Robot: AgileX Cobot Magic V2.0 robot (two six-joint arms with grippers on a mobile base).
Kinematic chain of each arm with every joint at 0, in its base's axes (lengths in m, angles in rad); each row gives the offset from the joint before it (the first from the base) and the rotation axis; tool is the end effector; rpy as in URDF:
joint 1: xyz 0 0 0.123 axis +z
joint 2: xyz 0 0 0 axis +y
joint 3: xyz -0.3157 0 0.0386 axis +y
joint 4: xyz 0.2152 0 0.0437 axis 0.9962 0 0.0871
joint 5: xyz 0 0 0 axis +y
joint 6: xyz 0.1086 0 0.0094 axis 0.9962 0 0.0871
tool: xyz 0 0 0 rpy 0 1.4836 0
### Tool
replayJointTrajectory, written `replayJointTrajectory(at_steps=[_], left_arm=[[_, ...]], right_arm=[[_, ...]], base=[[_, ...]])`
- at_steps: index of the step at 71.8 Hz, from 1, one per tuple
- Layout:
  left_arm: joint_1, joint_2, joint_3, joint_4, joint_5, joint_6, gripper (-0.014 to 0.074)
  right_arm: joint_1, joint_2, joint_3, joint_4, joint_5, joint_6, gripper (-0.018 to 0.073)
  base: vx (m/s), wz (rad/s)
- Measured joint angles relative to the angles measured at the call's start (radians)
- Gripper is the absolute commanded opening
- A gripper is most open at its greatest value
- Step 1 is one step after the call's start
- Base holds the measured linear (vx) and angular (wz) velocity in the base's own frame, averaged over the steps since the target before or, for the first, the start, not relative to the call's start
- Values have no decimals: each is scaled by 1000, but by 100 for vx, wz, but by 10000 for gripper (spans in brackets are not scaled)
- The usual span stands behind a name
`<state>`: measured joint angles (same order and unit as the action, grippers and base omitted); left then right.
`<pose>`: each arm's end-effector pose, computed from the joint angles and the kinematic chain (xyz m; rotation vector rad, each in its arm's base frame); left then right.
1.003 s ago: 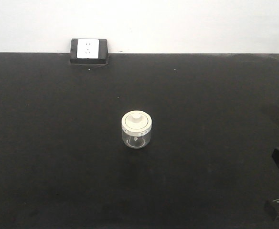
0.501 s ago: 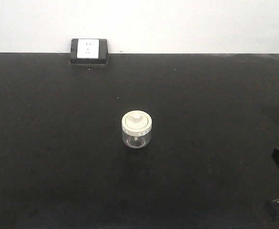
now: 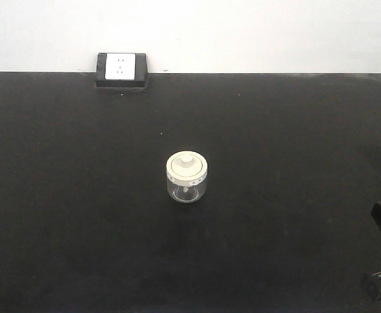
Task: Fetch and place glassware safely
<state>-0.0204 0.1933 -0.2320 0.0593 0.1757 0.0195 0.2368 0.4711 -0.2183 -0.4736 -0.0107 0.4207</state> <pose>0.0198 0.0007 0.2680 0.0716 1.6190 0.0527 0.0613 0.0153 0.2721 -0.2531 1.7103 0.1399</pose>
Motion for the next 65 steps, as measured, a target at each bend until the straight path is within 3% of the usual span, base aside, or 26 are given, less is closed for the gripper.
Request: replayJointTrajectory(at_steps=[21, 65], left_arm=[[0, -199, 251, -31, -4, 0, -7], [0, -205, 258, -35, -1, 0, -7]], right_arm=[[0, 0, 0, 0, 0, 0, -3], [0, 0, 0, 0, 11, 0, -3]], base=[[0, 0], [0, 0]])
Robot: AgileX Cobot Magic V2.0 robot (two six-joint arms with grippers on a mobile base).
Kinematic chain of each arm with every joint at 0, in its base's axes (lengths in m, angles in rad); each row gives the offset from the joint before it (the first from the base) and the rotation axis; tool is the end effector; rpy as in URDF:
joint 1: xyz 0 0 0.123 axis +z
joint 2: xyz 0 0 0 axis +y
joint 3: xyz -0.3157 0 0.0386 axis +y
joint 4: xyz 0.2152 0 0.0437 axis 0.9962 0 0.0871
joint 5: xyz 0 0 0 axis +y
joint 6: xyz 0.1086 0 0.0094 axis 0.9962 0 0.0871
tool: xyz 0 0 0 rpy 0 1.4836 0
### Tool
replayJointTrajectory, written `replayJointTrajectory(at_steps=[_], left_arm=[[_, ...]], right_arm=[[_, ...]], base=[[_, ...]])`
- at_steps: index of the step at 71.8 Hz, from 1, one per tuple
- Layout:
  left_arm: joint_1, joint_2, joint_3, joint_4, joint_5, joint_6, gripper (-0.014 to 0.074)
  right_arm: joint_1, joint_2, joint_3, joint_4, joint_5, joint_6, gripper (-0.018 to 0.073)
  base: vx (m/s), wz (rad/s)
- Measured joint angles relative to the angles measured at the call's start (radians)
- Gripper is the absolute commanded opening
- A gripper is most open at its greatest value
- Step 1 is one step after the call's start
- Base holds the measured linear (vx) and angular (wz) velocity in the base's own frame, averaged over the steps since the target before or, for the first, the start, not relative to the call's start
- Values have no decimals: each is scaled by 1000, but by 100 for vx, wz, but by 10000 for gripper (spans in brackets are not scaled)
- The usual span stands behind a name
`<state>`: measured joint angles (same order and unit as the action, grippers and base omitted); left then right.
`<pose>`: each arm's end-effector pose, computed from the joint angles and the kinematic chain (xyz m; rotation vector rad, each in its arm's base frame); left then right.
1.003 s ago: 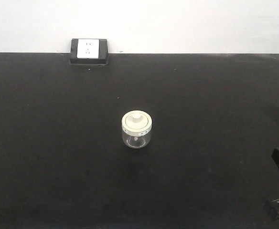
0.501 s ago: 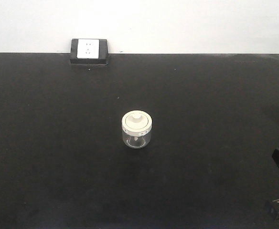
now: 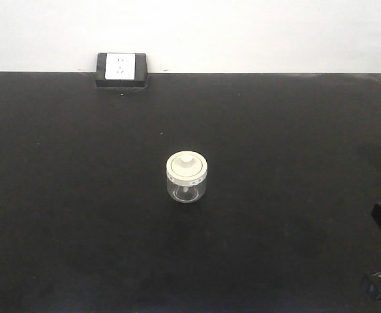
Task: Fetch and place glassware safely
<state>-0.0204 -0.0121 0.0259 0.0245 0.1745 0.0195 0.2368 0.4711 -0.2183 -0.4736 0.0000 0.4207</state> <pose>0.0081 0.0003 0.1874 0.0503 1.6711 0.0211 0.0613 0.0147 0.2711 -0.2509 1.7201 0.1351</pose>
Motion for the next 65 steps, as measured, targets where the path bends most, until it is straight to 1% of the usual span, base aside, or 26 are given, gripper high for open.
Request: replayJointTrajectory(at_steps=[55, 60, 65], left_arm=[[0, 0, 0, -1, 0, 0, -7], [0, 0, 0, -1, 0, 0, -7], [0, 0, 0, -1, 0, 0, -7]], right_arm=[[0, 0, 4, 1, 0, 0, -3], [0, 0, 16, 23, 0, 0, -3], [-4, 3, 36, 95, -7, 0, -3]], base=[[0, 0], [0, 0], [0, 0]])
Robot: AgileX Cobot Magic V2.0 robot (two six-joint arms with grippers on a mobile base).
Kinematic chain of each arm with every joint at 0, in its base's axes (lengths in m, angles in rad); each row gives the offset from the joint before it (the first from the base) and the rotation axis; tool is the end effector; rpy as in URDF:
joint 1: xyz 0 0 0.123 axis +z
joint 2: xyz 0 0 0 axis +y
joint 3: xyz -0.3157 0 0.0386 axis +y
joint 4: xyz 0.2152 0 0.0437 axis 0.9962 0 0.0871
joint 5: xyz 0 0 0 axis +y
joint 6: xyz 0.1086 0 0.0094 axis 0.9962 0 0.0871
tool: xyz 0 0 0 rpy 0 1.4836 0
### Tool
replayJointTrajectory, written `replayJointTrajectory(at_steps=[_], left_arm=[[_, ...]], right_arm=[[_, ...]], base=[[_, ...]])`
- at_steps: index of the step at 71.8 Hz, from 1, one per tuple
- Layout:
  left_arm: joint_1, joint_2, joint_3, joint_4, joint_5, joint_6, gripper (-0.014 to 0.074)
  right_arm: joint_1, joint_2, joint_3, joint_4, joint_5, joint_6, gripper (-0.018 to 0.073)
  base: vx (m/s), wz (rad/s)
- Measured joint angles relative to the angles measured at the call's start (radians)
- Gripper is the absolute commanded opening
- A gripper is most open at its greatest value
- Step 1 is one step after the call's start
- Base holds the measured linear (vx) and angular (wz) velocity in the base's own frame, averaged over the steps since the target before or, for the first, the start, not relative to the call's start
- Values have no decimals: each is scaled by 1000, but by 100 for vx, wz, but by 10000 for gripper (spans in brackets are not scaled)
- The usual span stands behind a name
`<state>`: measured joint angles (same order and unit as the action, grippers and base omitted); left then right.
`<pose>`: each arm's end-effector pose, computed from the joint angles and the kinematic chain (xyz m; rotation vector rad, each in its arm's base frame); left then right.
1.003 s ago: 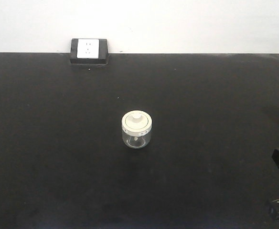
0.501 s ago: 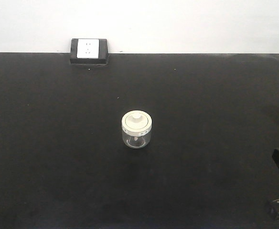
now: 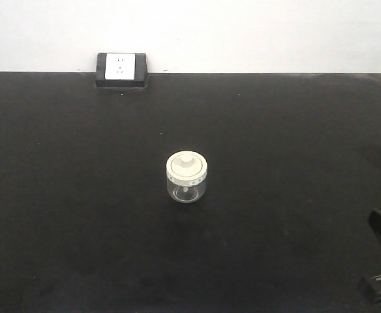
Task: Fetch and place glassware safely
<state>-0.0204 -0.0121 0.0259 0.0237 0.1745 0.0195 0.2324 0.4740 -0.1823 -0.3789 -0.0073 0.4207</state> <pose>0.0081 0.0003 0.1874 0.0497 1.6712 0.0204 0.0605 0.0146 0.2599 -0.1706 1.7646 0.2010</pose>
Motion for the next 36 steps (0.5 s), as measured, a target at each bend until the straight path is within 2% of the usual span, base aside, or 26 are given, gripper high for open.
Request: replayJointTrajectory(at_steps=[9, 23, 36], left_arm=[[0, 0, 0, 0, 0, 0, -7], [0, 0, 0, 0, 0, 0, -7], [0, 0, 0, 0, 0, 0, -7]], right_arm=[[-71, 0, 54, 88, -31, 0, -3], [-224, -54, 126, 71, -59, 1, -3], [-279, -178, 205, 101, -61, 1, -3]], base=[[0, 0], [0, 0], [0, 0]])
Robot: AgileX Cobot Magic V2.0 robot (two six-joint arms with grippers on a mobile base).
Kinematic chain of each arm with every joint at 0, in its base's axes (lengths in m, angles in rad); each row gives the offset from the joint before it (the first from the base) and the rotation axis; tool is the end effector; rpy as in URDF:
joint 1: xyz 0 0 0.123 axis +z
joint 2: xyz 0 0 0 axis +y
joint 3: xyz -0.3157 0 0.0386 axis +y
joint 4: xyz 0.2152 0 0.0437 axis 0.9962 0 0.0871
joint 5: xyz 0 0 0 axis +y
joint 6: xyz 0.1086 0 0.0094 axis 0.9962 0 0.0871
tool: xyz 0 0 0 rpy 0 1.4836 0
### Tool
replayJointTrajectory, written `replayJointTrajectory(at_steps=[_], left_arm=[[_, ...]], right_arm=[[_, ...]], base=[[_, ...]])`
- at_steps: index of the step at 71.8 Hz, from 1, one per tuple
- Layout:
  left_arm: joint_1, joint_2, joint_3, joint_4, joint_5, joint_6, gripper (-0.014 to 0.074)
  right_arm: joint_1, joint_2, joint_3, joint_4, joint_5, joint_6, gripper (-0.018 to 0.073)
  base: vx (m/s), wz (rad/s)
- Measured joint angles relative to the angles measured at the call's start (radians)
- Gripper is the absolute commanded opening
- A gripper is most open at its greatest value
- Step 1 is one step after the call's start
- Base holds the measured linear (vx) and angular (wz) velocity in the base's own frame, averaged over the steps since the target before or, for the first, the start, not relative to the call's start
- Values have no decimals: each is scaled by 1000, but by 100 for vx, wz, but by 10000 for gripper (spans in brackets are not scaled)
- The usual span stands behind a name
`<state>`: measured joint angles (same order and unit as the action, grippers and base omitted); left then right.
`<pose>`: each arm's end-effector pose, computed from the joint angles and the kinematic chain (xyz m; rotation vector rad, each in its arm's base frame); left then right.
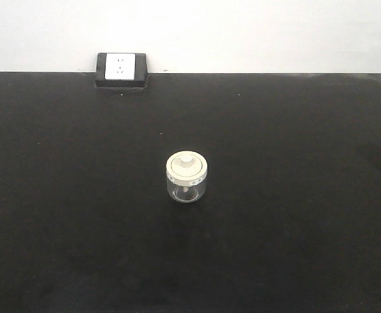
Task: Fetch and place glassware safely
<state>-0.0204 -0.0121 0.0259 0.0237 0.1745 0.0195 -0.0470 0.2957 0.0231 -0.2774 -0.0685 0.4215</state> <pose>0.0081 0.0003 0.1874 0.0497 1.6712 0.0204 0.0348 0.0004 0.2079 0.1525 1.7306 0.0881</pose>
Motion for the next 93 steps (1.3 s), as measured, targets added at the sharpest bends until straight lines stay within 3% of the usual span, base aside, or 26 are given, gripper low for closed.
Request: replayJointTrajectory(at_steps=[13, 44, 93], left_arm=[[0, 0, 0, 0, 0, 0, -7], [0, -1, 2, 0, 0, 0, -7], [0, -1, 4, 0, -1, 0, -7]], right_arm=[[-11, -106, 4, 58, 97, 0, -3], [-11, -305, 4, 65, 289, 0, -3], [-5, -305, 4, 65, 240, -55, -3]], base=[[0, 0], [0, 0], [0, 0]])
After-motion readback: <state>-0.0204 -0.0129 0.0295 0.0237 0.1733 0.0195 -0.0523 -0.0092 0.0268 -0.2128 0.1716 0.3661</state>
